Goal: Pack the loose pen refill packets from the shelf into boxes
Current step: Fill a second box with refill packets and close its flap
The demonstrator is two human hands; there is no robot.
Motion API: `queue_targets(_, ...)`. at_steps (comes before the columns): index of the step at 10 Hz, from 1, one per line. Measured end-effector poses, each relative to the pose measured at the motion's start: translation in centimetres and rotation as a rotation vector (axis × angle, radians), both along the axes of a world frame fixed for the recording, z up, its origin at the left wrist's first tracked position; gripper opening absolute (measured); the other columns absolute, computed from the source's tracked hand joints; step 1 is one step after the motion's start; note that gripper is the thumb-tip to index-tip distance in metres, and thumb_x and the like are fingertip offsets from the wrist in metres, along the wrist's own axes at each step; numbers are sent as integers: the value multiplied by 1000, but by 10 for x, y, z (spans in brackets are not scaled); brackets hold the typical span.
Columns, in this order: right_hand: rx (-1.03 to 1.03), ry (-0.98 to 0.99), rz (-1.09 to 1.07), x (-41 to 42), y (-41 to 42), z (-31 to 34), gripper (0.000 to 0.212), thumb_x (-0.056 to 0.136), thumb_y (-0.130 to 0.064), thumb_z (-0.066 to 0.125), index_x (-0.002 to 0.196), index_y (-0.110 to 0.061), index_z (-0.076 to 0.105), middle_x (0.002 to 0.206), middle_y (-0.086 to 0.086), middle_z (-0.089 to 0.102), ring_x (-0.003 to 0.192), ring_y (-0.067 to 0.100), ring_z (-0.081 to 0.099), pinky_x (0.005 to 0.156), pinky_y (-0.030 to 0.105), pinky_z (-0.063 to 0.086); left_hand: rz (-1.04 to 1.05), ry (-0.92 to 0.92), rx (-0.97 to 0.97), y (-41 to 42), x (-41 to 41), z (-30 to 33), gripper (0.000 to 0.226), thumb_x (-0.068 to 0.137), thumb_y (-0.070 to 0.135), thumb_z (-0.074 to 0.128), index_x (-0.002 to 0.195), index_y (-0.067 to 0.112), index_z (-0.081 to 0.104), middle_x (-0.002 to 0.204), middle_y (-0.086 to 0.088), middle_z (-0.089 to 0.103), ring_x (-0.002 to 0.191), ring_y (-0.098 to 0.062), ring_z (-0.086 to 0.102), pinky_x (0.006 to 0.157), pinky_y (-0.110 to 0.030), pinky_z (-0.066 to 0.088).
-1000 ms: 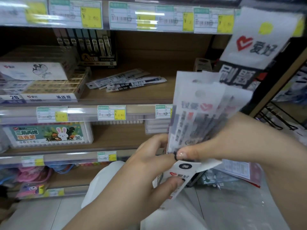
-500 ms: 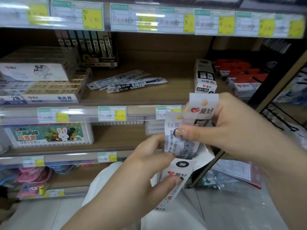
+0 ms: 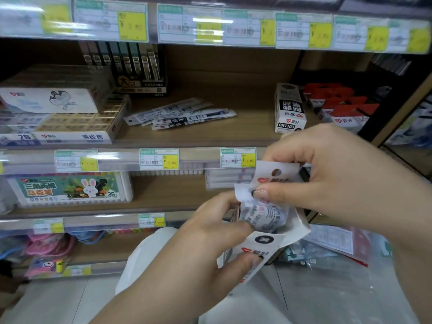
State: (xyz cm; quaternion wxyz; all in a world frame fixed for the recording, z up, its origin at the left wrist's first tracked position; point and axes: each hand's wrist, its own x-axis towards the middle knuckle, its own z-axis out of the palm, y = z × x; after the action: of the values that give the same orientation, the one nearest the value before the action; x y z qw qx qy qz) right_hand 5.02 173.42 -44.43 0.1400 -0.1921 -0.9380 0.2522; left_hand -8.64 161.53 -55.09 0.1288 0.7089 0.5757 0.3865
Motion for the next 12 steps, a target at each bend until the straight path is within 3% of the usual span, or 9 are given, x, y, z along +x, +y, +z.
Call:
queue_targets(1,-10,-23,30,2,-5,9,24,67,-50,71,70,-26,71,67,-8,65,55,6,60,55,28,46,25,17,32,0,0,-1,23,82,39,61,103,31,64,136,22,40,124,3,43,91,-24,46)
queue_targets(3,108,-158,32,1,-11,9,25,69,-52,60,67,-28,69,63,-5,57,76,2,52,69,10,37,-4,6,-2,1,0,1,21,84,36,59,100,24,67,136,14,42,126,-7,44,90,-35,49)
queue_targets(5,244,-376,-23,-9,-22,13,17,78,-41,59,82,-26,67,70,-8,53,73,6,52,68,20,42,-38,0,-46,1,3,2,23,87,36,55,103,25,66,137,13,39,129,-10,41,93,-36,45)
queue_targets(6,277,-430,7,-19,-29,2,13,85,-30,55,73,-27,55,69,-8,45,87,11,52,75,25,42,-19,-20,-28,1,3,1,17,85,36,56,93,24,64,130,12,45,124,-10,46,91,-35,46)
queue_targets(7,297,-456,30,-19,-31,1,23,86,-29,52,65,-27,44,66,-10,40,86,10,49,64,25,34,-18,-27,-2,1,3,1,13,84,36,58,95,30,59,129,12,46,122,-11,48,89,-36,48)
queue_targets(8,253,-403,0,-15,-28,8,9,83,-37,55,77,-31,57,66,-12,44,74,5,44,58,13,26,-11,-15,37,1,3,0,17,84,35,59,101,34,57,131,13,45,123,-9,48,89,-36,49)
queue_targets(9,325,-467,-84,-14,-27,10,16,75,-38,63,62,-33,55,58,-16,49,68,8,51,62,30,38,-20,-37,14,0,1,-1,14,86,33,59,96,25,64,136,11,43,127,-11,45,91,-36,48)
queue_targets(10,412,-179,4,-11,-15,-15,35,61,-32,61,49,-44,31,43,-20,31,38,1,29,45,29,38,-25,-41,-38,-1,0,-3,21,88,36,56,92,18,65,137,6,42,129,-16,44,93,-38,46)
queue_targets(12,390,-364,-69,-16,-9,-24,57,62,-18,73,46,-37,22,46,-18,26,46,5,33,60,33,33,-9,-16,7,2,5,-2,11,86,37,56,85,27,57,132,8,45,123,-12,47,88,-33,46)
